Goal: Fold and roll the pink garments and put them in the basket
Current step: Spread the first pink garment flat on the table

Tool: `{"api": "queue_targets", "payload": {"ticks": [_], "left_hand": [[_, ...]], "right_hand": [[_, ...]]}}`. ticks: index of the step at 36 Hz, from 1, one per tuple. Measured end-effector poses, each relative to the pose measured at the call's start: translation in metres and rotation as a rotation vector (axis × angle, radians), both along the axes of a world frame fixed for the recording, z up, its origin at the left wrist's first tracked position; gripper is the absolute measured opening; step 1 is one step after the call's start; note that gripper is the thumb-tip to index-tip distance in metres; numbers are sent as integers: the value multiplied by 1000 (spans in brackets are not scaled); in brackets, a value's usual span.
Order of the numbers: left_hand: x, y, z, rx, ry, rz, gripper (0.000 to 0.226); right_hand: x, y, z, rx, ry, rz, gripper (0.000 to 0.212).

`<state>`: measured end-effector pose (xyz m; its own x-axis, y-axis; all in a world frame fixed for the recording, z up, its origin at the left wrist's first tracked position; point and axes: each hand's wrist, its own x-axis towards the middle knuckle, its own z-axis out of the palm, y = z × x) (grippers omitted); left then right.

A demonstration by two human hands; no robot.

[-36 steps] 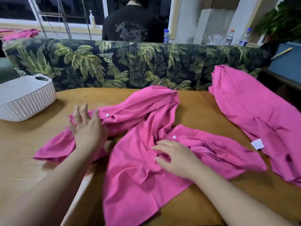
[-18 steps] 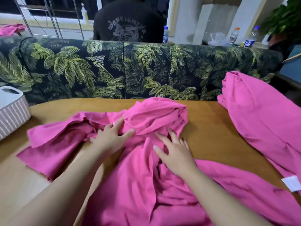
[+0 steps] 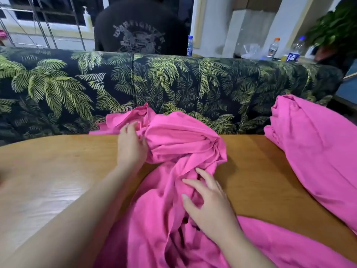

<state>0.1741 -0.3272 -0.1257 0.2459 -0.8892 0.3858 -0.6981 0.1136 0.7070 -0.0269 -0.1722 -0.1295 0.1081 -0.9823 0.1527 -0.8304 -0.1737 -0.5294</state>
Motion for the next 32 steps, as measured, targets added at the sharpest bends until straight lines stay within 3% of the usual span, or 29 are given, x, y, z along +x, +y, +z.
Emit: {"api": "queue_targets", "payload": {"ticks": [3,6,8,11,16,19,21,26,32], "left_hand": [[-10,39,-9,-11,224,-179,44],[-20,95,-15,63,335,-236,65],[-26,125,-22,63,135,-343,71],[-32,150,-31,53,-248,-411,61],[-29,178,-36,-62,-270,-333,35],[-22,201,-31,-53,-225,-358,4],[-14,213,-31,-32,-189,-360,6],[8,239,-18,96,116,-179,11],[58,253,13,56,321,232,18]], "right_hand": [[0,-1,-3,-60,-80,-22,43],[2,1,-3,-82,-120,-64,46],[4,3,-1,-89,-125,-109,55],[6,9,1,-21,-68,-157,62],[9,38,0,61,62,-148,54],[8,63,0,70,73,-117,52],[8,78,-1,66,90,-90,52],[5,106,-2,12,85,-59,51],[-3,123,1,8,26,33,14]]}}
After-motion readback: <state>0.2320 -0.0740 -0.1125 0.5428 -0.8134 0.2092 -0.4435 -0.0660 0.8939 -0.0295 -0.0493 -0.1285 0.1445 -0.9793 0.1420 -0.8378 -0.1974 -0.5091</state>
